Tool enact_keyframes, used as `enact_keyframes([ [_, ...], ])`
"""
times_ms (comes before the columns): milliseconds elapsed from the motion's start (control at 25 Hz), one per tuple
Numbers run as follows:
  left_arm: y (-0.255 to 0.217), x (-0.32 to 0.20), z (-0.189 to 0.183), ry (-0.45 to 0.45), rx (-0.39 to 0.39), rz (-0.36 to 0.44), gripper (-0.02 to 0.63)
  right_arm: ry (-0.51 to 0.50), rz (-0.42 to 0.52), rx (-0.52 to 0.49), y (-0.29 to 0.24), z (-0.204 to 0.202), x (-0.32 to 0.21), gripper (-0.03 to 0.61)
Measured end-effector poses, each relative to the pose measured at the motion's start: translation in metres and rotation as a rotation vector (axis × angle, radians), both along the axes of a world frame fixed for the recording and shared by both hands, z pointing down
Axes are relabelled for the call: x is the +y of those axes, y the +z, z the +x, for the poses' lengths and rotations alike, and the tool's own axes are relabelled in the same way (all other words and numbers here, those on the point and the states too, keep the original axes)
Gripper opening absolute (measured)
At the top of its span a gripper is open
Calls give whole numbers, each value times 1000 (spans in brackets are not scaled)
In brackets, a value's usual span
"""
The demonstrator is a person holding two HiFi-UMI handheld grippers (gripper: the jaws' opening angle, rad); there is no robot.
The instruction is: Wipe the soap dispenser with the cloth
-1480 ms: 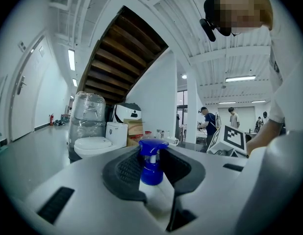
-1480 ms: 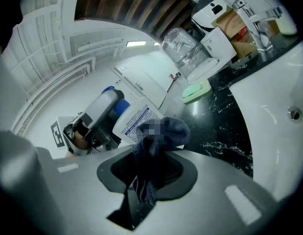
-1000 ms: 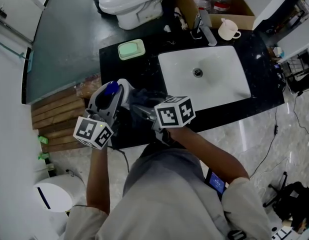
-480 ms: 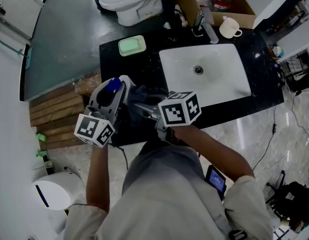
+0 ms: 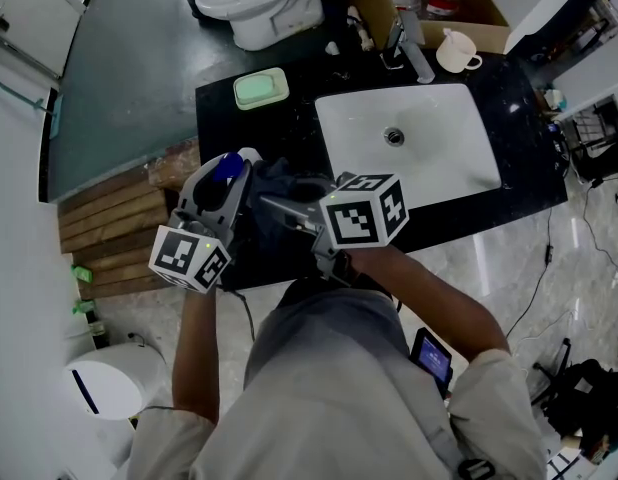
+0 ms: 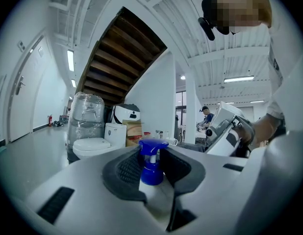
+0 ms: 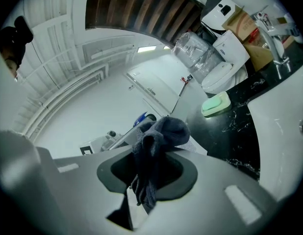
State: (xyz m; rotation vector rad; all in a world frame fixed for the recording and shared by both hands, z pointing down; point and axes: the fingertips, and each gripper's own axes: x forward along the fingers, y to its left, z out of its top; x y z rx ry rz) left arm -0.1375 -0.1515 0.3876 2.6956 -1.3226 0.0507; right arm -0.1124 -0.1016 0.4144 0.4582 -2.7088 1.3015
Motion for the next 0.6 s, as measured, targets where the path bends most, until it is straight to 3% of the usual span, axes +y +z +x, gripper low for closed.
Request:
enact_keyframes([
  [400, 0, 0, 2, 4, -9, 8, 95, 55, 99, 14, -17, 15, -22, 72],
  [600, 0, 0, 2, 3, -6, 2, 95, 74, 202, 14, -38, 18, -33, 72],
])
